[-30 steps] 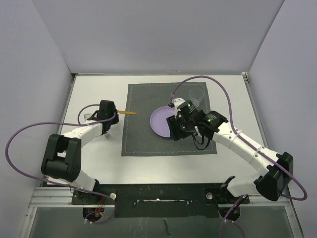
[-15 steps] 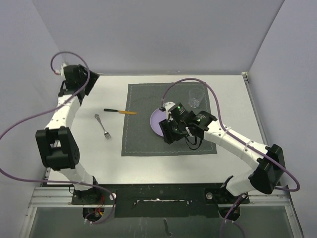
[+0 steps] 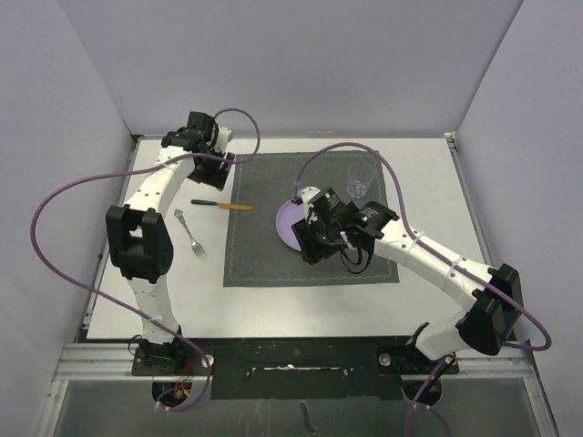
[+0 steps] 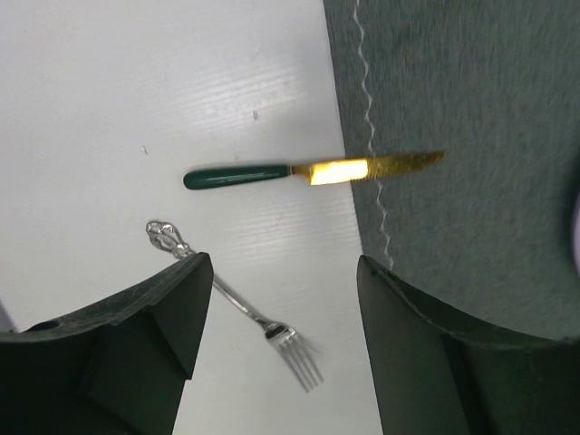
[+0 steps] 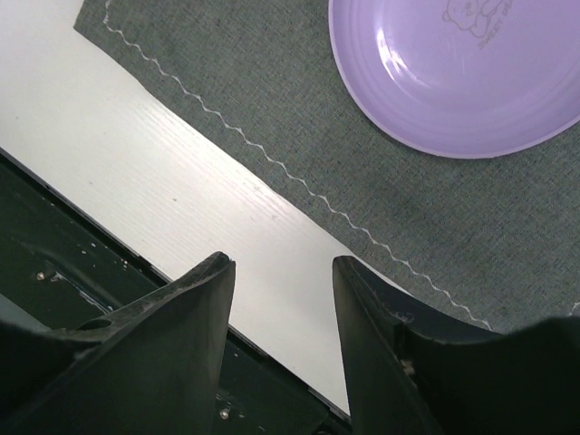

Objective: Set the dinner table for one person
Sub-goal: Place the knife at the center of the board.

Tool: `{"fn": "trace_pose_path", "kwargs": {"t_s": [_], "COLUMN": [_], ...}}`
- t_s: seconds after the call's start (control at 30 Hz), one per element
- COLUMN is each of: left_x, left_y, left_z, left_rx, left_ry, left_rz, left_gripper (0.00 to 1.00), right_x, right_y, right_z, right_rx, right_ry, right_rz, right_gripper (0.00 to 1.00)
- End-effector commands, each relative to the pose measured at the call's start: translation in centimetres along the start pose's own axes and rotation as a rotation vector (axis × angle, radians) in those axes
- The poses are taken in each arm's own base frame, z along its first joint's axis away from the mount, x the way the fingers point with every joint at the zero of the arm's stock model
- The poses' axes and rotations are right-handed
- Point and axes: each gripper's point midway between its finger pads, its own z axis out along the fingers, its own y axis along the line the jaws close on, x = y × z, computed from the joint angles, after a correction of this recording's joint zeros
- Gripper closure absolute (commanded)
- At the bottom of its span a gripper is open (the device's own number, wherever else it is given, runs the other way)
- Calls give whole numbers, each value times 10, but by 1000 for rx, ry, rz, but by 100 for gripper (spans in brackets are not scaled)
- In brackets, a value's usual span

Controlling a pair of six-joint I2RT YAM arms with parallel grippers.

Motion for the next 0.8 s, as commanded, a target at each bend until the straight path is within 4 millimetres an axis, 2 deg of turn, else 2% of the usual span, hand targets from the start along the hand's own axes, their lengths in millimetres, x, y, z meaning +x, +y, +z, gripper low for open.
{"fn": "trace_pose_path", "kwargs": {"t_s": [0.0,0.17,0.27,0.37,0.5,0.57,0.77], "left_x": [1,-11,-20,-24,-18,-13,4], "left_y": [24,9,14,25,20,25,27], "left_z": [-38,-41,-34,-26,-15,-7,13], "left_rx": [-119,-30,-70,-78,8,4,85], "left_ry": [-58,-66,-9,21,28,60,82], "left_rz": [348,591,785,893,974,1016,1036], "left_gripper": [35,31,31,32,32,32,29], "right_x": [11,17,19,21,20,20,18], "right_y": [-4,-8,-13,-20,-27,-30,-37], "right_z": [4,-2,-10,-17,-23,-25,-37], "right_rx": [15,27,53,85,102,117,155], "right_ry": [16,20,20,10,10,23,20], "right_rz": [-12,-8,-11,-11,1,-3,4], "right_gripper": [52,53,53,53,52,53,53]}}
